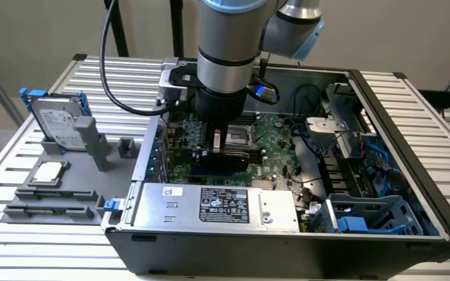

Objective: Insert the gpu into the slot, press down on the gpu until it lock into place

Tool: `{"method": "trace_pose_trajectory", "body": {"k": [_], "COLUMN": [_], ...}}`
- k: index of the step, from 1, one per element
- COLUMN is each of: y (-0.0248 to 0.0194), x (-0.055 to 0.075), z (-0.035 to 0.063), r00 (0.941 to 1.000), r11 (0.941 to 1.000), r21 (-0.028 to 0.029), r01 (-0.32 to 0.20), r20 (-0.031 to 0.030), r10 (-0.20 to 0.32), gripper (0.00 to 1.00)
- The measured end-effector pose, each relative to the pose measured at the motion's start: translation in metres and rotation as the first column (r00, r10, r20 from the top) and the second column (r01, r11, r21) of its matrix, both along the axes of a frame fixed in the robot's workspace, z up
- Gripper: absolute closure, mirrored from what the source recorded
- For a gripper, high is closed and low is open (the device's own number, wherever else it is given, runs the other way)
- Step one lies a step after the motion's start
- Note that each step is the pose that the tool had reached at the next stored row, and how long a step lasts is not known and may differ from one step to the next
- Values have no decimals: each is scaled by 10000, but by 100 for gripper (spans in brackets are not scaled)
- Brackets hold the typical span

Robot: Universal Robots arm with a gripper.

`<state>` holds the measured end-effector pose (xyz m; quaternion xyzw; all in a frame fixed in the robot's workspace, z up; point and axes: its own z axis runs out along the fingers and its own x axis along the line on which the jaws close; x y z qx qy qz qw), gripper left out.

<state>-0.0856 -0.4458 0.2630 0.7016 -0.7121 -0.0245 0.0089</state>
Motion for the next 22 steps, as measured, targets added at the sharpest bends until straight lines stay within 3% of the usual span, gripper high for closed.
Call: {"method": "trace_pose_trajectory", "body": {"k": [14,22], "y": [0,-1], "x": [14,34], "z": [-32,-54], "r00": [9999,9999], "r11": [9999,9999], "r21": [1,-2], "r01": [102,103], "r20": [-52,-135], "r10": [-102,-103], "gripper": [74,74]}}
